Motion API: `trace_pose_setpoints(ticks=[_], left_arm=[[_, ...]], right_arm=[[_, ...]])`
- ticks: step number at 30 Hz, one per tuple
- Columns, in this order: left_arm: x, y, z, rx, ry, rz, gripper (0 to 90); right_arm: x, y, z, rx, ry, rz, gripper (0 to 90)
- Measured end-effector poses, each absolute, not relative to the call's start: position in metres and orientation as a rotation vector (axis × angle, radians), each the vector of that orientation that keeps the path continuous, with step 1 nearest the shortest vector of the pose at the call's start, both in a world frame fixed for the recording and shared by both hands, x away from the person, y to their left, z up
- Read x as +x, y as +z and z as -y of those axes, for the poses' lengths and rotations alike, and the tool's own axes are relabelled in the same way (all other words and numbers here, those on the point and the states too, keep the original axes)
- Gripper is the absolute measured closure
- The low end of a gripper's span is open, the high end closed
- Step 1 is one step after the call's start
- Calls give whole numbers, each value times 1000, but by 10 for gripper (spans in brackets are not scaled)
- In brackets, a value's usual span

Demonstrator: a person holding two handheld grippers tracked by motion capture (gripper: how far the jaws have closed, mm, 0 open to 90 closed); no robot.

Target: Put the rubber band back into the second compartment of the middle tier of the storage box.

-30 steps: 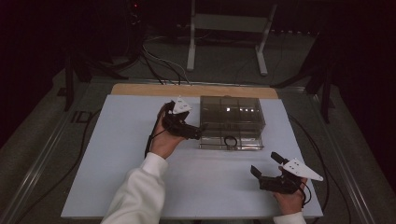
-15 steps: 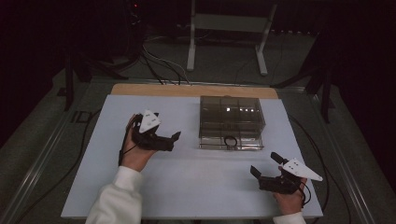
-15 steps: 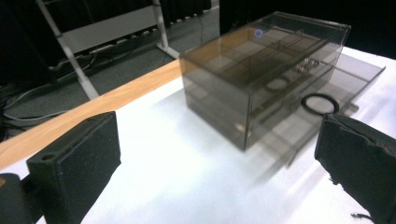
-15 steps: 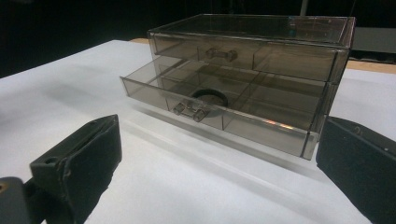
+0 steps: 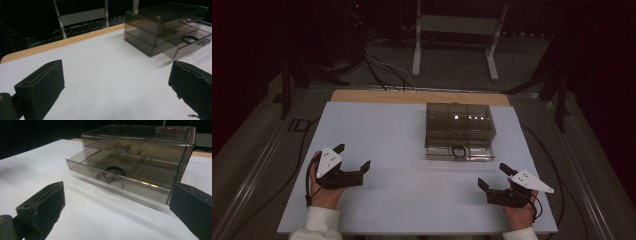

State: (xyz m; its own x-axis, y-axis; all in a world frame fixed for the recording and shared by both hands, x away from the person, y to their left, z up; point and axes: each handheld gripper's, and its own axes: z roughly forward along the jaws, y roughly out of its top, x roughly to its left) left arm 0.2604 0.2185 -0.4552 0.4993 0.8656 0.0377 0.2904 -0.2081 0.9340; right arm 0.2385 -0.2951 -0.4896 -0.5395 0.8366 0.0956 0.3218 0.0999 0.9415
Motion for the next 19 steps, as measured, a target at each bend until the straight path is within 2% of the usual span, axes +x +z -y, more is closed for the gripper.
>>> trace_pose_setpoints(ticks=[10, 19], left_arm=[[242, -480, -239, 1671, 712, -1036, 10], [239, -480, -240, 1644, 728, -1039, 10]], right_arm=[[241, -491, 294, 1144, 1426, -1929, 9], [243, -493, 293, 1163, 1389, -1959, 9]])
